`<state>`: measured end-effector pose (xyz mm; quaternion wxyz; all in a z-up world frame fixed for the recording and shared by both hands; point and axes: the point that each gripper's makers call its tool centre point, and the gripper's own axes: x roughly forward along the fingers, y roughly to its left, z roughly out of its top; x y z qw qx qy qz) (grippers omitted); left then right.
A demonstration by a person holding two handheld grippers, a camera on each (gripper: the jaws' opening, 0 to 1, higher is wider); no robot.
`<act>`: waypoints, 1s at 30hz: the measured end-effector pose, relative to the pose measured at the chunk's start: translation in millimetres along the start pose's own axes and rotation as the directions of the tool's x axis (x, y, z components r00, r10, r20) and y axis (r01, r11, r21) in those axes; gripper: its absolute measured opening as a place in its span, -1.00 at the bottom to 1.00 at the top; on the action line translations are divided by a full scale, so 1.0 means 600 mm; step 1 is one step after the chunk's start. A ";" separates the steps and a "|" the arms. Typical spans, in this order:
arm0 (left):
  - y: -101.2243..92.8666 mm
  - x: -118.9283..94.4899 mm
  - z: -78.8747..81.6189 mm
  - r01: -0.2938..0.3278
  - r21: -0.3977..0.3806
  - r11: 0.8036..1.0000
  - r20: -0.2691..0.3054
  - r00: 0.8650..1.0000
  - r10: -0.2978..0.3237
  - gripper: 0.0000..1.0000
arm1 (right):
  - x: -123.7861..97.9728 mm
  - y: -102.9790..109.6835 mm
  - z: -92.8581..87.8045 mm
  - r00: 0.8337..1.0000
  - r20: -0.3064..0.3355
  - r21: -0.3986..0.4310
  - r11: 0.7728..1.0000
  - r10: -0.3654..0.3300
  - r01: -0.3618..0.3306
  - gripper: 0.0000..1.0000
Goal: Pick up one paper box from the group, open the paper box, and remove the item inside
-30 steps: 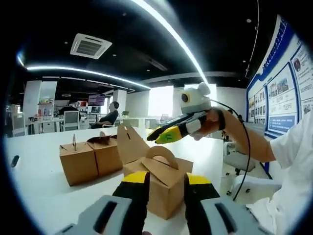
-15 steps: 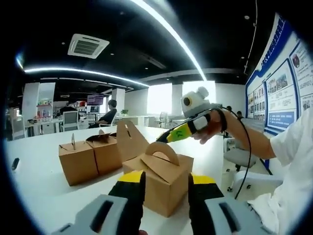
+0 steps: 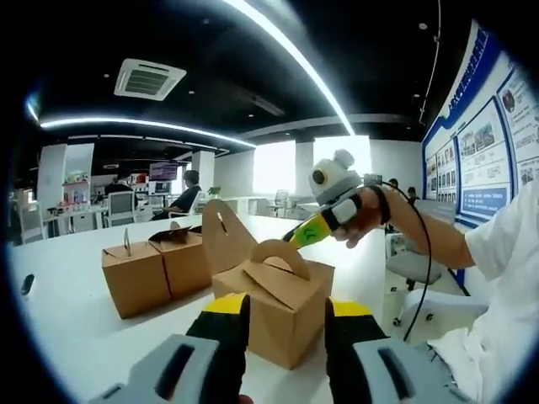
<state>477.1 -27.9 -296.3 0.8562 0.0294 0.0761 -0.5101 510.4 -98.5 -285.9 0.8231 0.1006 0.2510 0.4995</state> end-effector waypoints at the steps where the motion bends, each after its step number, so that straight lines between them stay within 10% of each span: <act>1: 0.000 0.000 0.000 0.001 -0.001 1.000 0.000 1.000 -0.001 -0.26 | 0.001 0.000 -0.001 1.000 -0.005 -0.003 1.000 -0.002 0.002 -0.55; 22: -0.003 0.007 -0.008 0.009 -0.005 1.000 -0.010 1.000 -0.009 -0.26 | 0.005 -0.018 0.000 1.000 -0.009 0.010 1.000 -0.018 0.018 -0.94; 30: -0.004 0.009 -0.009 0.009 -0.008 1.000 -0.012 1.000 -0.009 -0.27 | 0.010 -0.016 -0.001 1.000 -0.002 0.007 1.000 0.011 -0.011 -0.75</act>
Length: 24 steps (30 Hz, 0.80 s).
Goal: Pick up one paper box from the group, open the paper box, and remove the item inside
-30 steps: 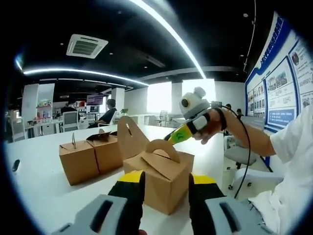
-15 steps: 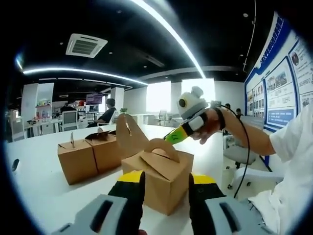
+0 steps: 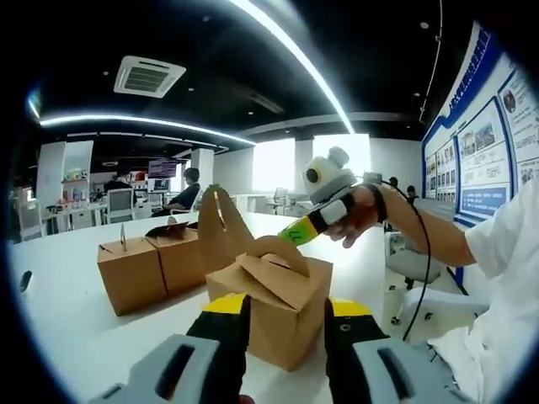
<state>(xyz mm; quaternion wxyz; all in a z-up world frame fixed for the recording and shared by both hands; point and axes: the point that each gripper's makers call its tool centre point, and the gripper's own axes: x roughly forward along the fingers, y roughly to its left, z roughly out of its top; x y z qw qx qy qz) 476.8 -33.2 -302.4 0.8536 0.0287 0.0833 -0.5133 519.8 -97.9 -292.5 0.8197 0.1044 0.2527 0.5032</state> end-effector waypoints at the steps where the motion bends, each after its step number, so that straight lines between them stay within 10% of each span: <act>1: -0.001 0.001 -0.001 0.002 0.003 1.000 -0.004 1.000 -0.002 -0.27 | -0.001 -0.001 0.000 1.000 -0.002 -0.012 1.000 -0.002 0.002 -0.75; 24: 0.005 0.001 0.001 -0.020 0.014 1.000 -0.002 1.000 0.020 -0.29 | 0.008 0.001 0.016 0.999 0.037 -0.037 0.999 0.008 -0.006 -0.92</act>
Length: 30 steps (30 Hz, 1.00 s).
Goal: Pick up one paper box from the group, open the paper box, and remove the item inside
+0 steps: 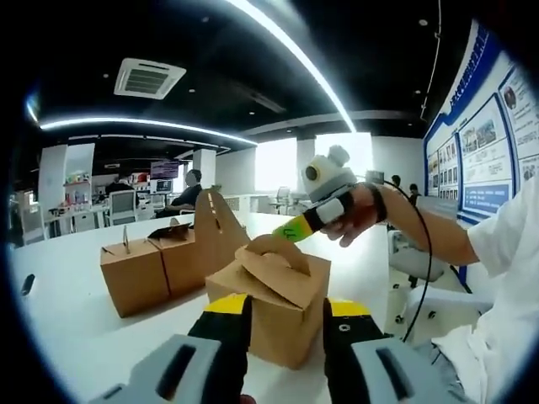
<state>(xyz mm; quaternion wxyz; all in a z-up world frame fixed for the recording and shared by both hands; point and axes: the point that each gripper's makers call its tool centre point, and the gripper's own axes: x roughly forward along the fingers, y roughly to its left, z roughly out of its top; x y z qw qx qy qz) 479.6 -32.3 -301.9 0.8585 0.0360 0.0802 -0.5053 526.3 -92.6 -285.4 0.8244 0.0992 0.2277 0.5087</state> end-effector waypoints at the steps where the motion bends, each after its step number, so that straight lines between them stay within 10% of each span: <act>1: 0.000 0.000 0.000 0.001 -0.003 1.000 0.001 1.000 -0.001 -0.29 | 0.000 0.002 0.000 1.000 0.002 0.002 1.000 0.000 0.000 -0.92; 30: 0.001 0.010 -0.016 -0.023 0.043 0.999 -0.015 1.000 0.024 -0.33 | -0.027 0.019 0.025 0.992 0.120 -0.050 0.998 -0.028 0.034 -0.93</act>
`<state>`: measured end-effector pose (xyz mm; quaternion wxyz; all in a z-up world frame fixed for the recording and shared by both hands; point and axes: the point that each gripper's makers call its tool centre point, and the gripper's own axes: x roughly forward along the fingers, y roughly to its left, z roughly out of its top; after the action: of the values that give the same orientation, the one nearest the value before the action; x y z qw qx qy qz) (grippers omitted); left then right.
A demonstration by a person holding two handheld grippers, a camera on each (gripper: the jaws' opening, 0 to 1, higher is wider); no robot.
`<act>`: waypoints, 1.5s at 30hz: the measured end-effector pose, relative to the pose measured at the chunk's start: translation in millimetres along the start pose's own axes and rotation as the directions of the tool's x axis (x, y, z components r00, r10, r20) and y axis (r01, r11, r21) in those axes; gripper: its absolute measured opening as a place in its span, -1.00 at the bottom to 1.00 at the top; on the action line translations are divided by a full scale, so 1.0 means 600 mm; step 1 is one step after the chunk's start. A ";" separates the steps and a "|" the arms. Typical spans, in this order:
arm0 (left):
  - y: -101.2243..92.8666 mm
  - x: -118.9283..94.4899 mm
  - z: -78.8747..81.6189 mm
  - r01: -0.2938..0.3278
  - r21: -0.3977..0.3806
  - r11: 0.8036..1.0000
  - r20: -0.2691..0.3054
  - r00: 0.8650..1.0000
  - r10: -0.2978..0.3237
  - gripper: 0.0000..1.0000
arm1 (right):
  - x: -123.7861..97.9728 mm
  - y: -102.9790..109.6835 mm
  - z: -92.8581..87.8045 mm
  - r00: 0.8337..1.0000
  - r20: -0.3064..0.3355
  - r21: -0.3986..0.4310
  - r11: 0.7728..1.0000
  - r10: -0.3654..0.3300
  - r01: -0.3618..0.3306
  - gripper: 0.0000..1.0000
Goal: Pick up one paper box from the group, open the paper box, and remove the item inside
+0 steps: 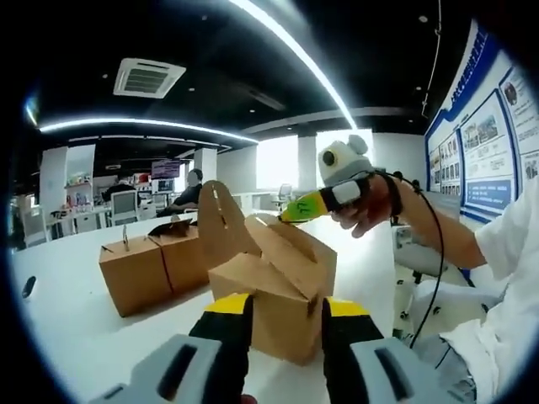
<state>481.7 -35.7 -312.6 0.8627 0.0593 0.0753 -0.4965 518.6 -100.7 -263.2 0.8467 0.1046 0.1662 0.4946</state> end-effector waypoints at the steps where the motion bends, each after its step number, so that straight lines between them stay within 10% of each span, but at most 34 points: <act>1: 0.000 -0.001 -0.002 0.000 -0.006 1.000 -0.003 1.000 0.000 -0.33 | -0.002 0.005 0.003 1.000 0.013 -0.017 1.000 0.010 -0.010 -0.93; 45: -0.009 0.001 0.003 -0.007 -0.027 1.000 0.000 1.000 0.007 -0.30 | -0.032 0.122 0.021 0.979 0.058 -0.230 0.957 0.196 -0.178 -0.94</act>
<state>477.7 -39.2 -311.3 0.8651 0.0481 0.0816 -0.4926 456.0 -81.5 -222.8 0.8084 0.0436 0.0645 0.5834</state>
